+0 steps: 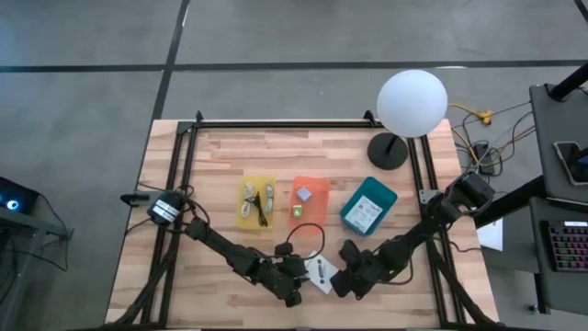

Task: Pick and place items into bin
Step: Put the white card reader box into the blue bin

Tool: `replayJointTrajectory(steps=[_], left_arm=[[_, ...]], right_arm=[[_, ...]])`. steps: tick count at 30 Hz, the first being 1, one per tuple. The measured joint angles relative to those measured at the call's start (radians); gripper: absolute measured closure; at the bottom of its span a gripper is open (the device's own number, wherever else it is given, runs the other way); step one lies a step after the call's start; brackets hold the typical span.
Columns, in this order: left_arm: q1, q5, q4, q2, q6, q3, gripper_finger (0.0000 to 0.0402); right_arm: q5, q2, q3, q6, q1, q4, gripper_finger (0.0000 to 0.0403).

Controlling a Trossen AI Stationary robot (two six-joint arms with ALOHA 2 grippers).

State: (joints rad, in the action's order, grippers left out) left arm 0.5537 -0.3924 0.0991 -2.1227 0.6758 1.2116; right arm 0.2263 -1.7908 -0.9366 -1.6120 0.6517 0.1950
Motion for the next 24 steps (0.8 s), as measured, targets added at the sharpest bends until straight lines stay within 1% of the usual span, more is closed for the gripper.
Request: replayJointTrajectory(steps=[6,11,15,17,19,24], left_arm=[[-0.001,-0.002,0.01,0.0,0.0,-0.001,0.0318],[-0.001,-0.005,0.018,0.002,0.0,0.006,0.0318],[-0.003,-0.011,0.018,0.002,-0.001,0.019,0.0318],[-0.003,-0.017,0.019,0.002,-0.011,0.028,0.0318],[-0.003,-0.018,0.015,0.008,-0.044,0.038,0.0318],[0.002,-0.023,-0.006,0.042,-0.162,0.051,0.0318]], right_arm=[[-0.022,0.0,-0.001,0.051,-0.016,-0.05,0.0177],[-0.044,0.004,-0.053,0.145,-0.021,-0.091,0.0177],[-0.04,0.003,-0.088,0.206,-0.024,-0.074,0.0177],[-0.016,0.005,-0.101,0.199,-0.025,-0.048,0.0177],[0.013,0.005,-0.099,0.157,-0.027,0.021,0.0177],[-0.014,0.003,-0.069,0.128,-0.029,0.033,0.0177]])
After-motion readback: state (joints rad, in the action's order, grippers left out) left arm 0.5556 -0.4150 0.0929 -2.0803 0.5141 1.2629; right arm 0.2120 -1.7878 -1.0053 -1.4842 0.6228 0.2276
